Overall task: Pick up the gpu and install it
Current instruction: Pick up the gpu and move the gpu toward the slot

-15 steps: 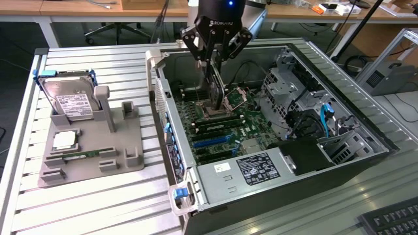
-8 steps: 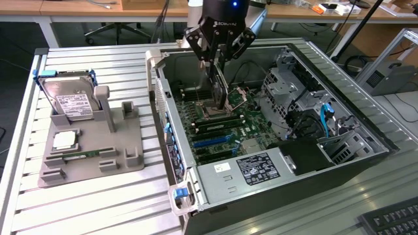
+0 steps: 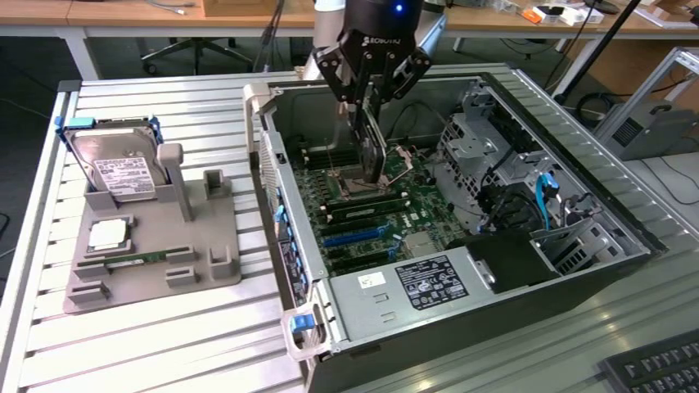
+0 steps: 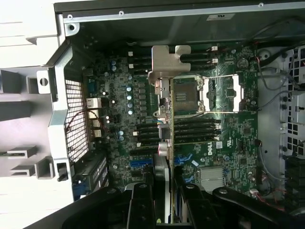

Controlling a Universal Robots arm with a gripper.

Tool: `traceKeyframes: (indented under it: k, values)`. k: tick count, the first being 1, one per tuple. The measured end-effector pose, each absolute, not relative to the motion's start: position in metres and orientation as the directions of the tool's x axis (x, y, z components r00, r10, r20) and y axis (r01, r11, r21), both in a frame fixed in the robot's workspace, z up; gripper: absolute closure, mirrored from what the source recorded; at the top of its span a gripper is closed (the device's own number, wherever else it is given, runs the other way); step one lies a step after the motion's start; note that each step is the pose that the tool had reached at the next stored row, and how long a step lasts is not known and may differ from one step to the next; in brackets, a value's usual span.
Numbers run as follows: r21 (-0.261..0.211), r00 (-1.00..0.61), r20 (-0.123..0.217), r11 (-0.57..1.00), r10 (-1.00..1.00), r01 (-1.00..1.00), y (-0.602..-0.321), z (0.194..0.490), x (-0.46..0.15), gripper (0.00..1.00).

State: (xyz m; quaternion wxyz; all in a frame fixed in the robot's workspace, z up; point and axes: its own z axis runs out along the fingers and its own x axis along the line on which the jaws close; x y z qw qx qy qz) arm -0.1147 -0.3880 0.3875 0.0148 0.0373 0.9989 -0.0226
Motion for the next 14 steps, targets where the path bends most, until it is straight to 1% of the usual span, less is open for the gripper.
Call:
traceKeyframes:
  k: [14]
  values:
    - [-0.048, -0.997, -0.031, 0.996, 0.074, 0.075, -0.388, 0.386, -0.103, 0.73]
